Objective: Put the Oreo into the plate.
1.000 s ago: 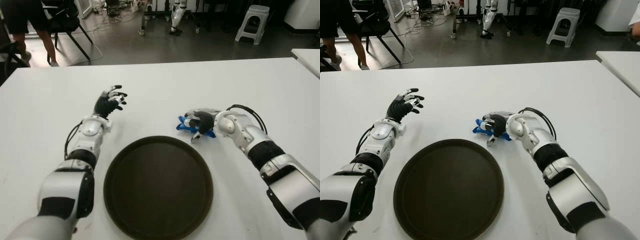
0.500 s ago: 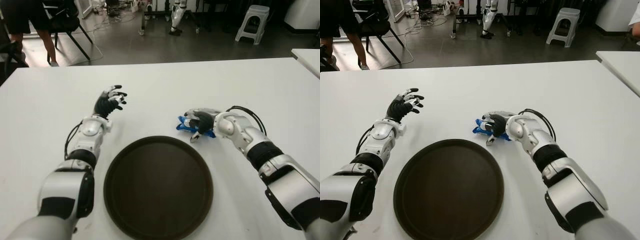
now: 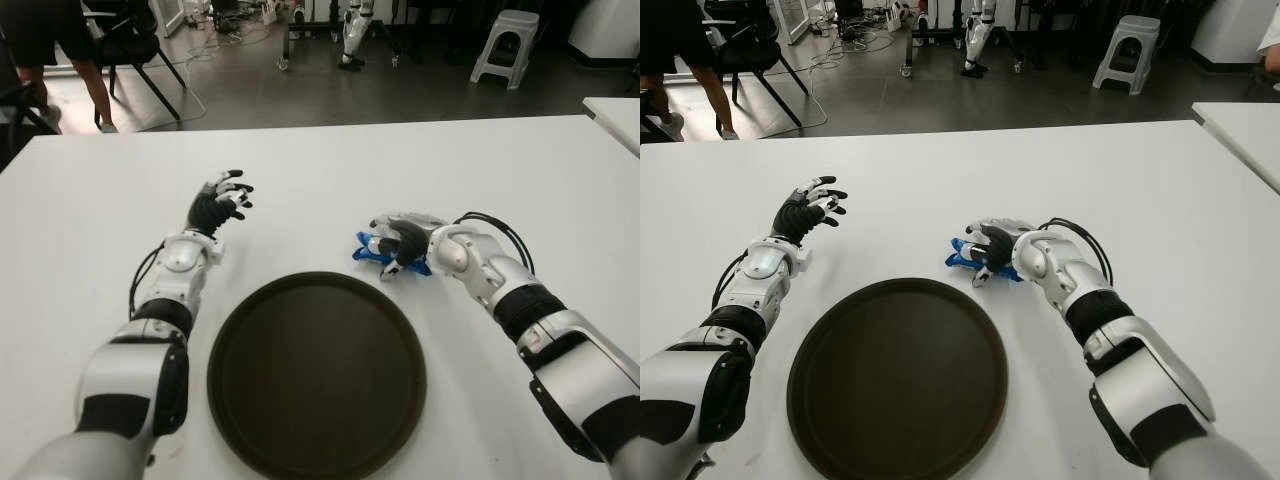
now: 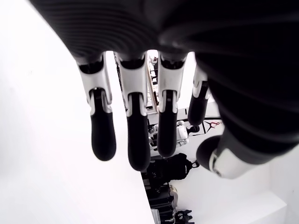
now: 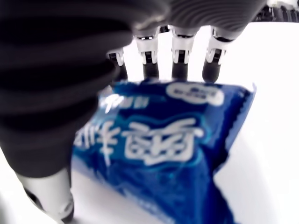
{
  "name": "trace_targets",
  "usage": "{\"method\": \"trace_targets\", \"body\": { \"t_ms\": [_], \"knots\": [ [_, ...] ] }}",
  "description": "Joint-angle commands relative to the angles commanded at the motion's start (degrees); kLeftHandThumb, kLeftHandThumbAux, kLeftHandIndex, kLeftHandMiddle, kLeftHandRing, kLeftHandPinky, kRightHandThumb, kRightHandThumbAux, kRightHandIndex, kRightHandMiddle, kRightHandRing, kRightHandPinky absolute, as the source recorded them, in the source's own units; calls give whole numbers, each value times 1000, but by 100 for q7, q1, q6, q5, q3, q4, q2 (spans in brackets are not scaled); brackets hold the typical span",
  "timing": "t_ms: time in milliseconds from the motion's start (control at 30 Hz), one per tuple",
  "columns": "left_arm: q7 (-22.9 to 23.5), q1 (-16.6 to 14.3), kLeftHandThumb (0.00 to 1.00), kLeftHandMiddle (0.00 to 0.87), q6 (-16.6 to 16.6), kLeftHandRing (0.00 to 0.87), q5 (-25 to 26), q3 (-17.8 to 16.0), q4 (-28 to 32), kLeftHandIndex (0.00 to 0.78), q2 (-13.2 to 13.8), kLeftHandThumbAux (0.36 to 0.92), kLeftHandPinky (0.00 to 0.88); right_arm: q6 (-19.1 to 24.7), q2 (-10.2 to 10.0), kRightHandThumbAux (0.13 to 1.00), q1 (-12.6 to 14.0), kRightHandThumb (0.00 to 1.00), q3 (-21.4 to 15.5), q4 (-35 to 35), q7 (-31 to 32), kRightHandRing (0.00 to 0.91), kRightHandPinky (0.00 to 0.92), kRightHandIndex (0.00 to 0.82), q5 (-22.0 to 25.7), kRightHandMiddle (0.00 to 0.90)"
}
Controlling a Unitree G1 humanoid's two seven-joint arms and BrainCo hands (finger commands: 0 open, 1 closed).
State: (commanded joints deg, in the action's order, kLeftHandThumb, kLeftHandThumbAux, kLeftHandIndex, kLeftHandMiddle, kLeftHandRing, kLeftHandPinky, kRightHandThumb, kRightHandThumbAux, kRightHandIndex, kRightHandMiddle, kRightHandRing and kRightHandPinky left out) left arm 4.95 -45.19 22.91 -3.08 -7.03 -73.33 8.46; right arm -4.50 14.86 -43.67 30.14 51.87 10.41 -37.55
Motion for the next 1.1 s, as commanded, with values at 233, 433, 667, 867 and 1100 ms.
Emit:
{"method": "trace_targets", "body": {
  "t_ms": [233, 433, 667, 867, 1100],
  "knots": [
    [-41, -10, 221, 343, -31, 415, -19, 11, -3, 206, 3, 660, 465, 182, -39, 782, 42, 0, -77, -105, -289, 180, 152, 187, 28, 193],
    [-40, -5, 212, 339, -29, 407, -13, 8, 4, 204, 2, 657, 458, 345, -88, 798, 75, 0, -193, -176, -434, 199, 164, 235, 81, 216],
    [-11, -2, 201, 335, -14, 410, 2, -1, 6, 192, 1, 653, 467, 342, -133, 846, 133, 0, -334, -228, -581, 308, 316, 329, 182, 297],
    [30, 2, 200, 334, -5, 415, 34, -27, 11, 192, -8, 656, 471, 305, -158, 896, 179, 0, -462, -294, -673, 555, 550, 394, 307, 517],
    [38, -5, 203, 327, -23, 402, 50, -32, 15, 193, -11, 646, 457, 306, -148, 915, 202, 0, -498, -366, -700, 693, 680, 462, 353, 667]
  ]
}}
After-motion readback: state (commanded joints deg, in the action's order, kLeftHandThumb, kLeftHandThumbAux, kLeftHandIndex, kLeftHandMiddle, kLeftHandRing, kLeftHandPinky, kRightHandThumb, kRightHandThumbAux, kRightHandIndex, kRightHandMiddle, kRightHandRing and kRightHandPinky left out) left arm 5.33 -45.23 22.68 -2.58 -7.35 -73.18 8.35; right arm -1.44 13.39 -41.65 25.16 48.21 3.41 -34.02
